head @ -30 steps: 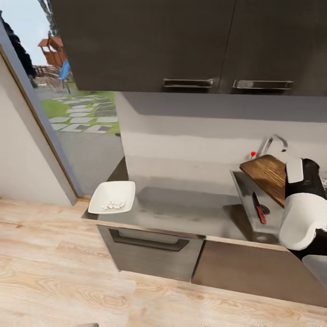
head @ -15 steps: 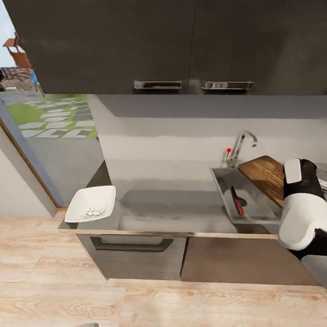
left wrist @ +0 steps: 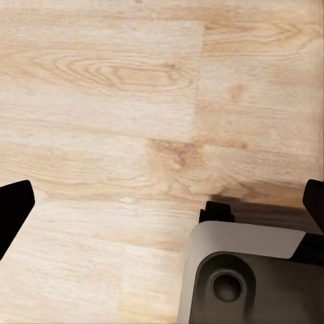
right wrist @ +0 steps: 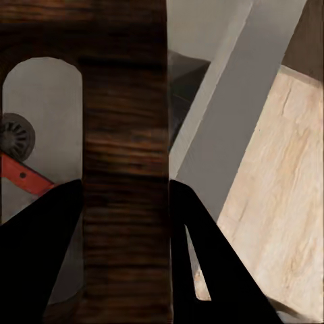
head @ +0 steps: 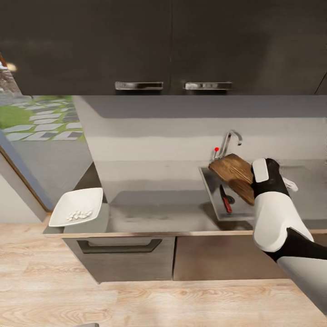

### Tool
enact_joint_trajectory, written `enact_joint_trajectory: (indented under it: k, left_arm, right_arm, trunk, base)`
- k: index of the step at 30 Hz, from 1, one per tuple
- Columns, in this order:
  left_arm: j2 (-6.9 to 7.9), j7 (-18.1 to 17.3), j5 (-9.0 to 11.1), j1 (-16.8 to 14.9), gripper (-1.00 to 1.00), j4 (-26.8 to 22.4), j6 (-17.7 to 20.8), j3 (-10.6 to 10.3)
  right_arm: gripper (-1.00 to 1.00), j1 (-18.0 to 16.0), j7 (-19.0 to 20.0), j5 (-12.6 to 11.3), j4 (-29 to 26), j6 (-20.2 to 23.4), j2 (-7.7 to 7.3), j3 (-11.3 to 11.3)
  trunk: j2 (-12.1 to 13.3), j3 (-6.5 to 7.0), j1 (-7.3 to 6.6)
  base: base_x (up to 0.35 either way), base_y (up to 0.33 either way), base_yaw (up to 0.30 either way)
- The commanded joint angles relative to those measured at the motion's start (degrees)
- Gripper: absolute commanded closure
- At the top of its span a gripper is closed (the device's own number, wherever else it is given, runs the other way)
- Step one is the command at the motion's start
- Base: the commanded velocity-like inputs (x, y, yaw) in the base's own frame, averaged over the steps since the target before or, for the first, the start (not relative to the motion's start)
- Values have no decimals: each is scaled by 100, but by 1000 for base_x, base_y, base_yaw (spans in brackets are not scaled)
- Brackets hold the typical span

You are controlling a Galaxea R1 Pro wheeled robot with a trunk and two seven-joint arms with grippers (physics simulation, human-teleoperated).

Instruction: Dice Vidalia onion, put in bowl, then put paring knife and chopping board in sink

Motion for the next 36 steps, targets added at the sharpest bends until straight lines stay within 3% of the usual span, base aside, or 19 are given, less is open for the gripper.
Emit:
enact_joint_trajectory:
  k: [1, 5, 9, 11, 14, 16, 18, 24, 31, 36]
  left_arm:
    - [-4, 2, 36, -11, -100, 23, -34, -50]
    - [-3, 2, 36, -11, -100, 23, -34, -45]
    - [4, 2, 36, -11, -100, 23, -34, -44]
    - [4, 2, 36, -11, -100, 23, -34, -44]
    - [-1, 2, 36, -11, -100, 23, -34, -44]
    - [-2, 2, 36, -11, -100, 23, -34, -49]
    - [0, 2, 36, -11, -100, 23, -34, -49]
    - [-4, -14, 35, -11, -100, 23, -34, -47]
    - [-4, -16, 36, -11, -100, 23, -34, -45]
    - [-2, -16, 36, -11, -100, 23, -34, -44]
  right_arm:
    - [100, -6, -30, -37, -1, -12, 78, 83]
    - [100, -6, -26, -49, 129, -62, 308, 154]
    - [100, -6, -149, -40, 91, -126, 322, 134]
    - [100, -6, -485, -51, 70, -146, 325, 99]
    - [100, -6, -945, -436, 70, -589, 394, 55]
    - [100, -6, -1192, -1045, 117, -1311, 656, 69]
    - [100, -6, -1437, -1292, 132, -1846, 866, 77]
    - [100, -6, -1684, -1371, 176, -2595, 966, 103]
    - [100, -6, -2365, -1375, 126, -2692, 976, 114]
    - [100, -6, -2426, -1370, 125, -2642, 1053, 190]
  trunk:
    - [-12, -11, 5]
    - [-12, -11, 5]
    - [-12, -11, 5]
    - [-12, -11, 5]
    - [-12, -11, 5]
    - [-12, -11, 5]
    - [-12, -11, 5]
    - [-12, -11, 5]
    - [-12, -11, 5]
    - [-12, -11, 5]
  base:
    - [0, -206, 0]
    - [0, -196, 0]
    - [0, -48, 0]
    - [0, -6, 0]
    - [0, -2, 0]
    - [0, 0, 0]
    - [0, 0, 0]
    - [0, 0, 0]
    - [12, -24, 0]
    - [155, -142, 0]
